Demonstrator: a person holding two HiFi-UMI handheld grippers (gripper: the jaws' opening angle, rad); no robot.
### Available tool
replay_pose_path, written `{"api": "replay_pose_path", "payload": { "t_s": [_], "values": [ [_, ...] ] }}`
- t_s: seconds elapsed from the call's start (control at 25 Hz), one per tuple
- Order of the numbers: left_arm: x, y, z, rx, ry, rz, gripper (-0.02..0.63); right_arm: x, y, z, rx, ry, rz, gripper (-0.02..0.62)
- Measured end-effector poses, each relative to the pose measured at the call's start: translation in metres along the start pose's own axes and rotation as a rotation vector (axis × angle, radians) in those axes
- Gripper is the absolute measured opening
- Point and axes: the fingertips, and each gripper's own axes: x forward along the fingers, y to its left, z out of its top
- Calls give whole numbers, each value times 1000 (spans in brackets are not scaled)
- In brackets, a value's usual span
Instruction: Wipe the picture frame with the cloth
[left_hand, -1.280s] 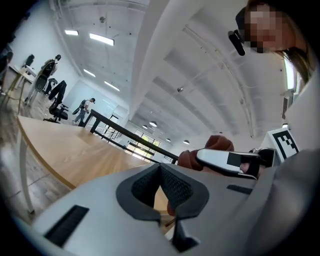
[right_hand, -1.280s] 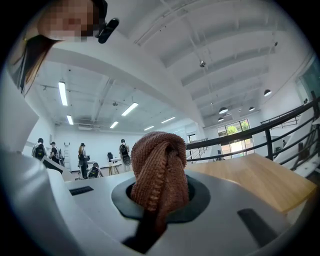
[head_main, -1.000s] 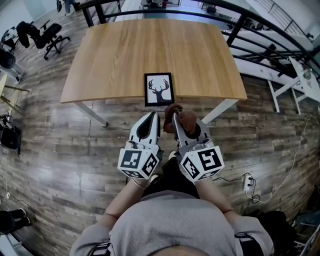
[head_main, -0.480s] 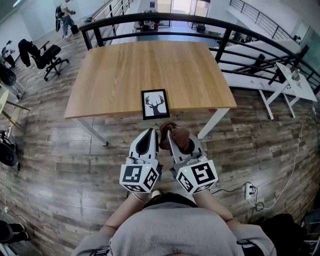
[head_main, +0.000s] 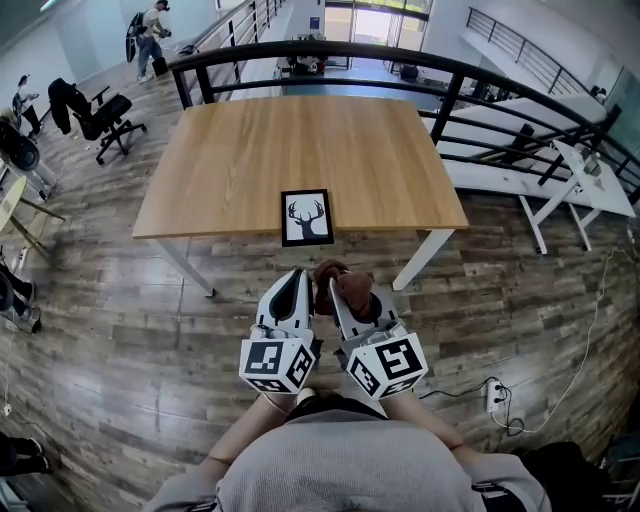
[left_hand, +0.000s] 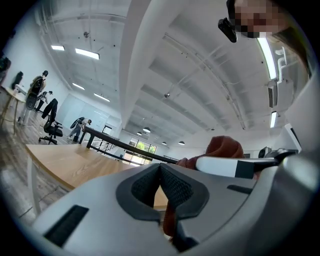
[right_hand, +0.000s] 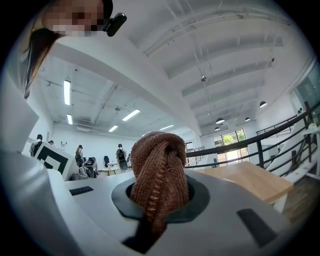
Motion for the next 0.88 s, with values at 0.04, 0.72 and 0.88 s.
{"api": "replay_pose_path", "payload": {
  "t_s": [0.04,0.72,0.88],
  "values": [
    [0,-2,0,5,-3,0,8,-2,-1,-1,6,-3,1,46],
    [-3,-5,-2,29,-31,34,8,-15,-7,-6,2,-10,16,46],
    [-1,-8,-6,19,-31,30,8,-18,-12,-10,0,-9,14,46]
  ]
}}
